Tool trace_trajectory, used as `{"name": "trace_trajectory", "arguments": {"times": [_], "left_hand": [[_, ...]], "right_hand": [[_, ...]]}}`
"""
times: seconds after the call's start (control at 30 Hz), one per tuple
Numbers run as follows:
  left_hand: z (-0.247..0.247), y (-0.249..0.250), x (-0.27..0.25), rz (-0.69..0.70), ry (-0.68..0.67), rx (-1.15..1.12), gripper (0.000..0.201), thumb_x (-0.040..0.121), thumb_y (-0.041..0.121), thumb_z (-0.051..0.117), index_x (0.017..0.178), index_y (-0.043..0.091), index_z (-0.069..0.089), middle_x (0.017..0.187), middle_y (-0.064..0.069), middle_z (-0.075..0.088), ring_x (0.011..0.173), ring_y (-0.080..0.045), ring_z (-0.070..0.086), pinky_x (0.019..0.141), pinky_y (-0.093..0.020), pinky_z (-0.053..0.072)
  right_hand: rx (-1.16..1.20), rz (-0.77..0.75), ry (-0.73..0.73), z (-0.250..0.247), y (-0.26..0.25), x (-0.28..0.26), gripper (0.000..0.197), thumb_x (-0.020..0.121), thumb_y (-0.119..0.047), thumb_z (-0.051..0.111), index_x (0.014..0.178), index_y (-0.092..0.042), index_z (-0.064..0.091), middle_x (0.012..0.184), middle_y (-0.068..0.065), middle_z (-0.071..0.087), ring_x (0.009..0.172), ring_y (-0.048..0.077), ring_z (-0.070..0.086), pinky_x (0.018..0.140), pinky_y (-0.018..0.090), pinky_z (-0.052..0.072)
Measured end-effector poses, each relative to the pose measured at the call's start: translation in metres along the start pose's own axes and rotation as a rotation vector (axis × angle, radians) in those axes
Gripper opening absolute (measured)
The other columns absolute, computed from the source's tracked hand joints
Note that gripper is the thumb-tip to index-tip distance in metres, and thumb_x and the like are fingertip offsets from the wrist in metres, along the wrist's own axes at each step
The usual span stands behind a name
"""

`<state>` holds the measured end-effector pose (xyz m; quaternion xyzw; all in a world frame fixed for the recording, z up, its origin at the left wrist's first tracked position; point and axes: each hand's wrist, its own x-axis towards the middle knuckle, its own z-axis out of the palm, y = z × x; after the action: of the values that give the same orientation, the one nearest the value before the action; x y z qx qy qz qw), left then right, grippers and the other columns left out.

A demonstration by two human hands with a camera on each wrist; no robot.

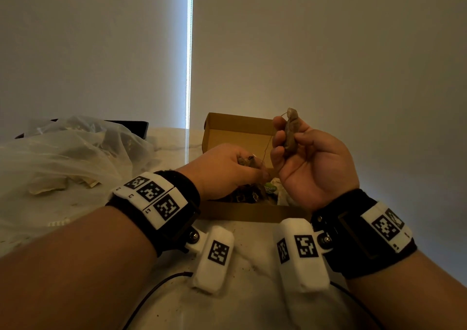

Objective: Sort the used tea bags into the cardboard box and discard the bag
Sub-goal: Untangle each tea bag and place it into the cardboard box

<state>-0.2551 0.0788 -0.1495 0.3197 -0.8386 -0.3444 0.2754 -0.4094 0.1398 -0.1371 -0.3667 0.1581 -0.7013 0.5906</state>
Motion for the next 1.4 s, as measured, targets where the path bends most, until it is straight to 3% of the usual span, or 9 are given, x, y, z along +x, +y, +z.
{"name": "trace_trajectory", "arguments": {"times": [0.2, 0.4, 0.6, 0.8, 0.87, 0.97, 1.07, 1.2, 1.4], "left_hand": [[-0.001, -0.004, 0.000, -0.031, 0.045, -0.035, 0.013, 0.092, 0.038, 0.067, 0.090, 0.028, 0.076, 0.087, 0.005, 0.075, 0.085, -0.012, 0.071, 0.087, -0.036, 0.058], [-0.001, -0.003, -0.001, -0.053, 0.040, -0.058, 0.020, 0.094, 0.041, 0.063, 0.097, 0.026, 0.076, 0.092, 0.003, 0.076, 0.088, -0.015, 0.072, 0.088, -0.041, 0.059], [-0.004, 0.000, -0.003, -0.059, 0.055, -0.158, 0.022, 0.094, 0.038, 0.064, 0.098, 0.020, 0.076, 0.098, -0.007, 0.076, 0.095, -0.024, 0.072, 0.093, -0.047, 0.057], [0.000, 0.004, 0.003, -0.216, 0.089, -0.699, 0.034, 0.088, 0.035, 0.070, 0.110, 0.010, 0.070, 0.091, -0.013, 0.074, 0.081, -0.028, 0.068, 0.084, -0.040, 0.053], [0.004, 0.004, 0.005, -0.253, 0.115, -0.757, 0.047, 0.079, 0.040, 0.073, 0.115, 0.011, 0.069, 0.098, -0.020, 0.072, 0.085, -0.029, 0.061, 0.094, -0.044, 0.045], [0.006, 0.007, 0.007, -0.315, 0.174, -0.794, 0.034, 0.086, 0.038, 0.072, 0.110, 0.014, 0.071, 0.094, -0.014, 0.072, 0.069, -0.017, 0.063, 0.070, -0.029, 0.050], [0.008, 0.009, 0.008, -0.369, 0.271, -0.812, 0.026, 0.090, 0.035, 0.069, 0.108, 0.017, 0.072, 0.095, -0.005, 0.067, 0.060, -0.010, 0.052, 0.042, -0.020, 0.034], [0.011, 0.010, 0.011, -0.420, 0.363, -0.876, 0.024, 0.091, 0.035, 0.068, 0.108, 0.018, 0.073, 0.093, -0.004, 0.064, 0.057, -0.008, 0.050, 0.038, -0.019, 0.032], [0.019, 0.014, 0.015, -0.505, 0.348, -0.956, 0.030, 0.090, 0.038, 0.066, 0.113, 0.019, 0.070, 0.088, -0.006, 0.061, 0.055, -0.009, 0.051, 0.036, -0.018, 0.033]], "right_hand": [[0.023, -0.037, 0.047, -0.005, -0.006, 0.002, 0.037, 0.080, -0.003, 0.044, 0.112, -0.008, 0.060, 0.098, 0.008, 0.071, 0.070, 0.014, 0.066, 0.056, 0.022, 0.054], [-0.004, -0.070, 0.128, -0.014, -0.009, 0.007, 0.032, 0.094, -0.001, 0.036, 0.113, -0.009, 0.061, 0.100, 0.009, 0.070, 0.074, 0.015, 0.067, 0.057, 0.022, 0.054], [-0.547, -0.072, 0.395, -0.028, 0.000, 0.015, 0.034, 0.095, 0.007, 0.043, 0.114, -0.016, 0.058, 0.113, 0.014, 0.064, 0.081, 0.025, 0.072, 0.058, 0.030, 0.055], [-0.874, -0.088, 0.304, -0.024, 0.014, 0.010, 0.022, 0.092, 0.005, 0.056, 0.098, -0.014, 0.066, 0.100, 0.014, 0.073, 0.080, 0.024, 0.073, 0.069, 0.036, 0.059], [-0.852, -0.079, 0.290, -0.023, 0.018, 0.010, 0.018, 0.093, 0.001, 0.058, 0.097, -0.012, 0.068, 0.097, 0.013, 0.075, 0.086, 0.030, 0.074, 0.076, 0.041, 0.060], [-0.864, -0.143, 0.324, -0.022, 0.020, 0.010, 0.014, 0.090, -0.005, 0.064, 0.095, -0.017, 0.070, 0.093, 0.008, 0.076, 0.086, 0.028, 0.074, 0.078, 0.043, 0.061], [-0.970, -0.267, 0.336, -0.020, 0.018, 0.008, 0.017, 0.086, -0.012, 0.072, 0.097, -0.024, 0.070, 0.095, -0.001, 0.074, 0.088, 0.021, 0.072, 0.081, 0.040, 0.061], [-1.155, -0.316, 0.232, -0.017, 0.017, 0.002, 0.022, 0.083, -0.019, 0.078, 0.100, -0.030, 0.070, 0.096, -0.011, 0.073, 0.088, 0.001, 0.069, 0.072, 0.017, 0.055], [-1.280, -0.280, 0.199, -0.015, 0.018, 0.004, 0.023, 0.080, -0.020, 0.081, 0.097, -0.032, 0.072, 0.091, -0.014, 0.071, 0.080, -0.005, 0.066, 0.064, 0.010, 0.051]]}}
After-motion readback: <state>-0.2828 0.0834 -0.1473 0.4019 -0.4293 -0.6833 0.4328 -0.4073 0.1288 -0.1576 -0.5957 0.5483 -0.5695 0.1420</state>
